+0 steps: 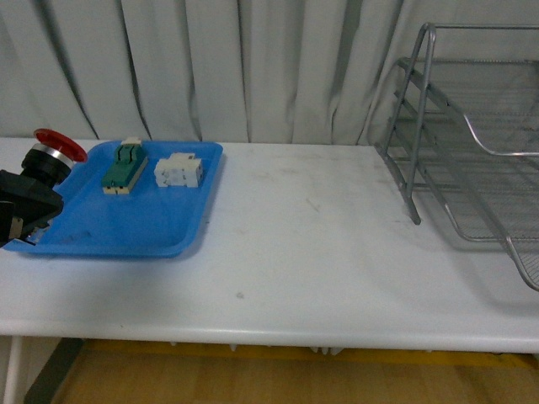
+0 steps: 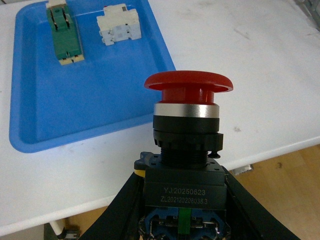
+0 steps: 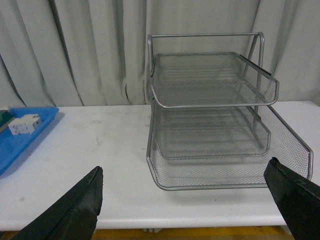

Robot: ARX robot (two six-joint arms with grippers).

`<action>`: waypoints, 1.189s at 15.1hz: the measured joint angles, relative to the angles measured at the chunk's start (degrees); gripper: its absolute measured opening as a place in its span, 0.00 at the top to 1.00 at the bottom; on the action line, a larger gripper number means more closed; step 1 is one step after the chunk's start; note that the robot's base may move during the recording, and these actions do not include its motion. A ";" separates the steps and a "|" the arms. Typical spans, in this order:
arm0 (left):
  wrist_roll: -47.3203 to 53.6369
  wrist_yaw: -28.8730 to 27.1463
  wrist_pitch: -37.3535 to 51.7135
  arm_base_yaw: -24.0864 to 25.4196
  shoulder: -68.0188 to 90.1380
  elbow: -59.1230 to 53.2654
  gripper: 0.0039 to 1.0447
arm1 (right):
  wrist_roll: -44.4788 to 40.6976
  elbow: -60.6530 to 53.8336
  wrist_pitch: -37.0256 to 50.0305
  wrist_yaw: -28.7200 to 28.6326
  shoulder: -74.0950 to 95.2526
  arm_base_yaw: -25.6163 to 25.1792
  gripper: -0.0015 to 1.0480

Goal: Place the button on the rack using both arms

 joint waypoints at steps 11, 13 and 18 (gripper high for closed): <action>-0.04 -0.35 1.29 -0.31 1.20 -0.22 0.66 | 0.00 0.00 -0.02 0.00 0.00 0.00 0.06; -0.04 -0.35 1.42 -0.59 1.49 -0.22 0.66 | 0.00 0.00 0.02 0.00 0.00 0.00 0.06; -0.35 -0.20 1.14 -2.80 1.75 -0.26 0.66 | 0.00 0.00 0.00 0.13 0.00 0.00 0.06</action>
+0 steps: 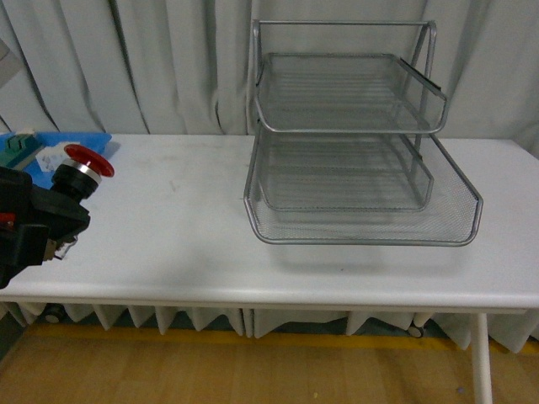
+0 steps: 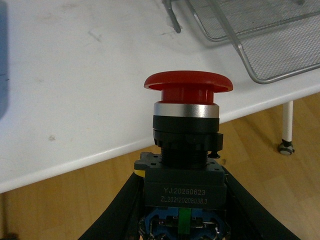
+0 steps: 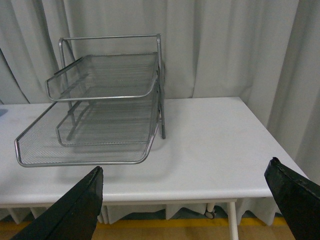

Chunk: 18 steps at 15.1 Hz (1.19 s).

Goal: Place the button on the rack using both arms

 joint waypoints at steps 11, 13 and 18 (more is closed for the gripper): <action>-0.98 -4.04 -4.55 -27.43 28.22 34.58 0.66 | 0.00 0.00 -0.02 -0.04 0.00 0.00 0.06; 0.00 -4.31 -7.52 -28.30 35.19 40.37 0.66 | 0.00 0.00 -0.02 -0.04 -0.02 0.00 0.06; 1.03 -7.39 -14.47 -26.62 48.68 54.93 0.66 | 0.00 0.00 -0.02 -0.04 0.00 0.00 0.06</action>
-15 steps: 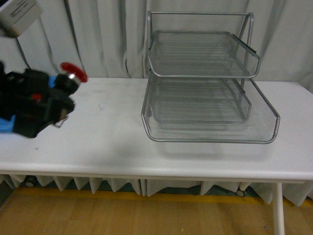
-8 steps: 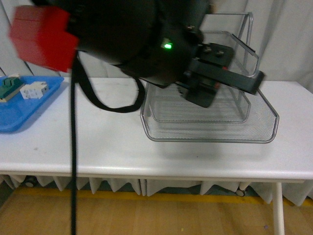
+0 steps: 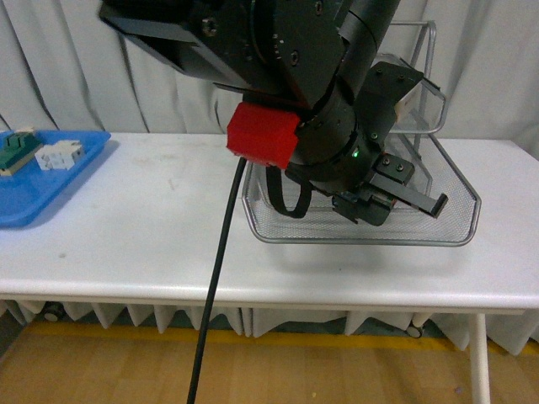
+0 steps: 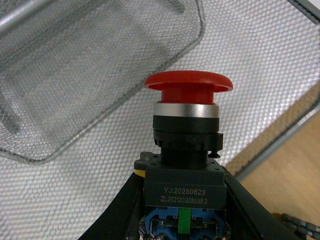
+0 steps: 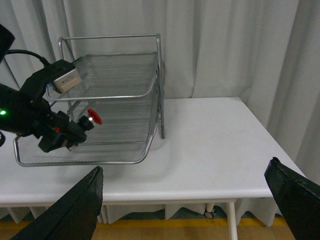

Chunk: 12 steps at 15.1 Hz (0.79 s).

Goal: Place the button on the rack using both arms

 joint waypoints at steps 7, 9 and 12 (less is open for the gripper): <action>-5.73 -2.10 -11.06 3.23 15.85 25.59 0.53 | 0.00 0.00 0.00 0.00 0.00 0.00 0.06; -8.68 -1.27 -10.47 3.61 15.50 26.12 0.20 | 0.00 0.00 0.02 -0.02 0.00 0.00 0.06; -9.62 1.25 -8.48 3.80 10.54 17.70 0.07 | 0.00 0.00 0.00 0.00 0.00 0.00 0.06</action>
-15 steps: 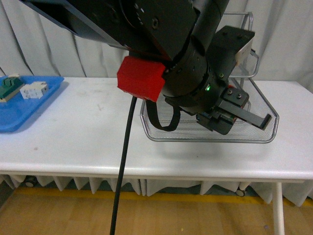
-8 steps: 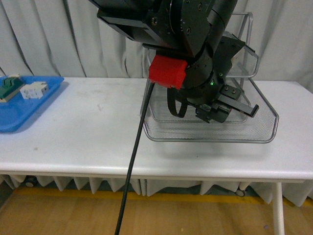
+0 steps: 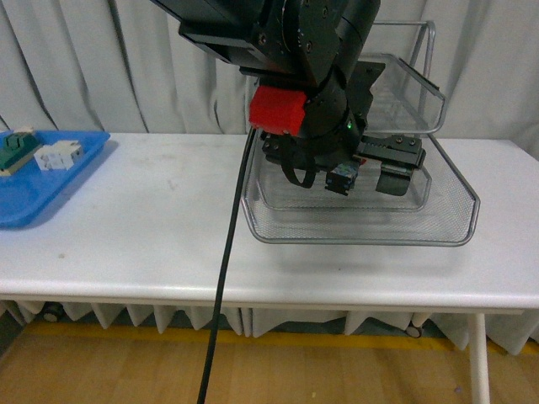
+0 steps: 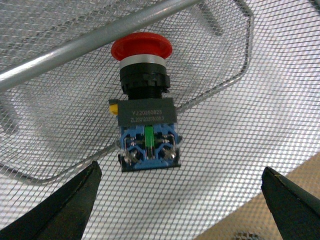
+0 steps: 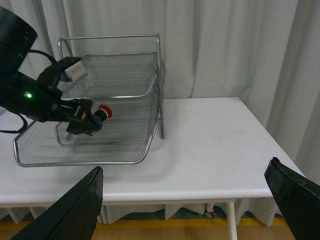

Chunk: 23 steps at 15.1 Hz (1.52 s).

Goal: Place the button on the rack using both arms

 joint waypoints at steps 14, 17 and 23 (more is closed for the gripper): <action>1.18 -21.46 48.87 13.90 -78.55 -80.28 0.54 | 0.00 0.00 0.04 -0.09 0.00 0.00 0.06; 1.05 -12.02 48.87 21.66 -89.79 -93.74 0.99 | 0.00 0.00 0.02 -0.07 0.00 0.00 0.06; 1.03 -7.72 45.37 25.75 -98.27 -99.23 0.99 | 0.00 0.00 0.02 -0.07 0.00 0.00 0.06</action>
